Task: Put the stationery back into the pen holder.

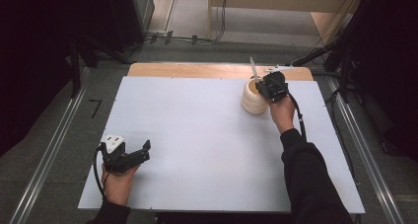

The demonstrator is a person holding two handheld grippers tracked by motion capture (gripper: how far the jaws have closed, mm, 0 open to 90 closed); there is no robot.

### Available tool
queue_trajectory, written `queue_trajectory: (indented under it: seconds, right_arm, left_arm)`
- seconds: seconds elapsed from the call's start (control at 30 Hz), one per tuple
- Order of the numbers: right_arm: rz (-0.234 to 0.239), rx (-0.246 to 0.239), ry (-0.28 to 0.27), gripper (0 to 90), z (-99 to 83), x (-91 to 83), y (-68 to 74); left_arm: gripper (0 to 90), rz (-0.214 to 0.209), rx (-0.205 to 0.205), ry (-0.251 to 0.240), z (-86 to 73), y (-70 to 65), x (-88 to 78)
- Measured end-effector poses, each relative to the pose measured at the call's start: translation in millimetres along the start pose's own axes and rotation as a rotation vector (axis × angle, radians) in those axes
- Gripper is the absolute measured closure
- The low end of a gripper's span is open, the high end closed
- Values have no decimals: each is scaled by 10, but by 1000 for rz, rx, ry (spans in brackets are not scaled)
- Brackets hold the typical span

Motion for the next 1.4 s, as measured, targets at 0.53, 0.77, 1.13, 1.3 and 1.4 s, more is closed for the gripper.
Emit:
queue_trajectory:
  seconds: [0.53,0.77,1.13,1.3,1.4]
  right_arm:
    - [5,7,-2,780,3,-14,5]
    - [16,13,1,717,3,-25,14]
    - [23,30,6,616,-4,-48,2]
    - [28,34,0,595,0,-70,-1]
    - [30,36,-6,570,1,-83,-7]
  left_arm:
    - [58,2,-1,-1,1,5,-3]
    - [58,2,-1,-1,1,6,-4]
    - [58,0,-1,1,-2,2,1]
    - [58,0,-2,2,-4,2,3]
    - [58,0,-2,2,-3,1,1]
Point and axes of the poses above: each handheld gripper's, and its own axes: x roughly forward along the jaws, z roughly out of its top, y roughly to its left, the point moved 10 cm from there along x, roughly forward along the jaws, and after that the axes turned 15 degrees about -z, right-handed, at the moved point
